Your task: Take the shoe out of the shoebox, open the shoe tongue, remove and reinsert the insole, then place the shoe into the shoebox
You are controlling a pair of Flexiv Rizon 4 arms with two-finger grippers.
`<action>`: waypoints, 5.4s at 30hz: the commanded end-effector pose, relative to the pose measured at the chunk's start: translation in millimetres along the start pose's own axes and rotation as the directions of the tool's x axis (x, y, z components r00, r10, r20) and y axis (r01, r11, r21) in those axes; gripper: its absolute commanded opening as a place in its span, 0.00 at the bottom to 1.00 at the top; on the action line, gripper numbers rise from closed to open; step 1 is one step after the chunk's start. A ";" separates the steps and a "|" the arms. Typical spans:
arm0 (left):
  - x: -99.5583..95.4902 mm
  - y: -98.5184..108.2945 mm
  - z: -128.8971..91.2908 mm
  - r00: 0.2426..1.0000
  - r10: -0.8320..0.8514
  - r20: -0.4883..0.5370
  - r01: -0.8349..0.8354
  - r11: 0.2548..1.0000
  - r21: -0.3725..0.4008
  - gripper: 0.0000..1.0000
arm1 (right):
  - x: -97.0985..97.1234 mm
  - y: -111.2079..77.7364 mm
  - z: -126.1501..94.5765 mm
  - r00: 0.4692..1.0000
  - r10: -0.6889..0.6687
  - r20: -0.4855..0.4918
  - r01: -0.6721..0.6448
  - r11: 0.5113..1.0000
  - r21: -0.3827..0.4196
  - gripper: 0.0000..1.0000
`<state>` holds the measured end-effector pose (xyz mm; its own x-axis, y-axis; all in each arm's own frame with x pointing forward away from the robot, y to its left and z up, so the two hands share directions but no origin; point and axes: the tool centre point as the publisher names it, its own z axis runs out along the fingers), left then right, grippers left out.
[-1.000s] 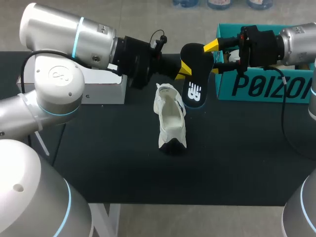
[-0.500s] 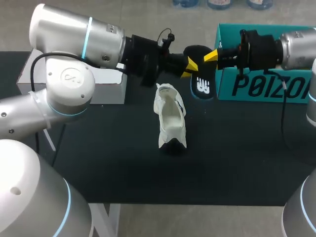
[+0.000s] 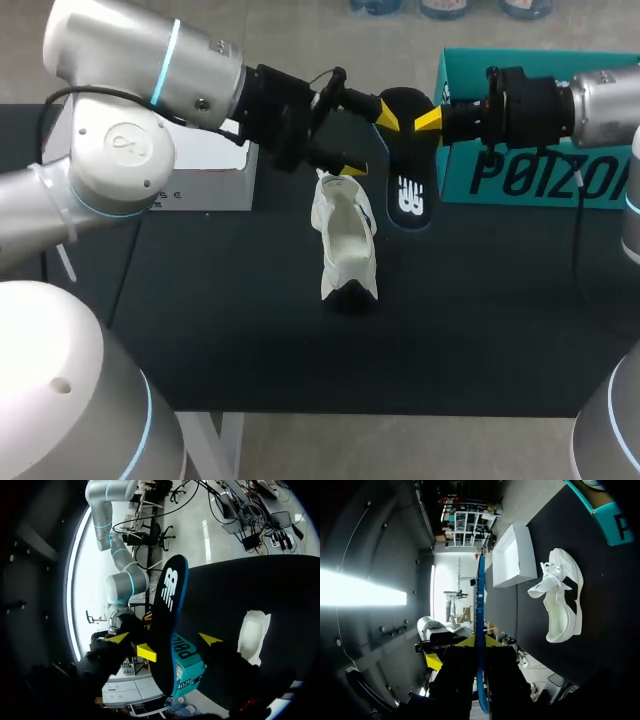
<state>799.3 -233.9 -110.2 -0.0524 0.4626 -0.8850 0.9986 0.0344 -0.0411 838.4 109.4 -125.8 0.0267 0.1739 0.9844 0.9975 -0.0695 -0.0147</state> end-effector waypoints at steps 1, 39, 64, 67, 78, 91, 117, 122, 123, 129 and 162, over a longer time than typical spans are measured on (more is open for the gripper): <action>-2.9 2.1 -27.7 0.983 -0.006 -0.182 0.016 0.998 0.055 1.00 | -3.9 0.2 0.6 1.000 0.001 0.008 -0.001 1.000 -0.004 0.00; -63.8 53.7 -37.0 0.571 0.135 -0.809 -0.073 0.991 0.115 1.00 | -16.6 -0.8 20.4 1.000 -0.019 -0.005 0.018 0.999 -0.026 0.00; -81.9 65.8 -20.1 0.596 0.061 -0.801 -0.159 0.986 -0.044 1.00 | -7.4 9.2 12.3 1.000 0.002 -0.027 -0.004 0.996 -0.092 0.00; -83.3 66.5 -18.6 0.594 0.065 -0.801 -0.162 0.986 -0.040 1.00 | -7.0 9.4 11.9 1.000 -0.001 -0.029 -0.002 0.996 -0.090 0.00; -85.4 68.2 -17.2 0.609 0.081 -0.789 -0.178 0.983 -0.037 1.00 | -7.7 9.5 10.7 0.999 0.003 -0.037 -0.006 0.996 -0.089 0.00; -71.4 67.6 -27.0 0.888 0.109 -0.447 -0.192 0.971 -0.144 1.00 | -5.5 9.1 1.9 1.000 0.005 -0.028 -0.008 0.995 -0.099 0.00; -60.7 42.9 -29.1 0.932 0.072 0.356 0.043 0.951 -0.306 1.00 | 36.5 -1.0 -37.8 0.984 0.037 -0.172 -0.040 0.999 -0.010 0.00; -61.3 40.6 -14.4 0.915 0.045 0.401 0.075 0.958 -0.278 1.00 | 37.9 -0.1 -39.4 0.984 0.047 -0.172 -0.051 0.998 -0.021 0.00; -61.6 40.2 -10.4 0.912 0.038 0.409 0.082 0.959 -0.273 1.00 | 39.9 -0.3 -39.6 0.983 0.049 -0.178 -0.053 0.998 -0.021 0.00; -60.2 37.7 4.2 0.901 0.045 0.431 0.070 0.967 -0.247 1.00 | 47.3 -2.4 -38.4 0.978 0.069 -0.195 -0.075 0.997 -0.026 0.00; -61.6 48.2 37.2 0.879 0.048 0.475 0.043 0.983 -0.178 0.00 | 51.9 -17.4 -29.3 0.985 0.068 -0.158 -0.067 0.998 0.011 0.00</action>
<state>850.3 -289.3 -72.4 0.0023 0.0022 -1.0000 0.9775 0.2108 0.0027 819.8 89.6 -68.9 0.0826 0.0099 0.9965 0.9939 -0.0739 -0.0816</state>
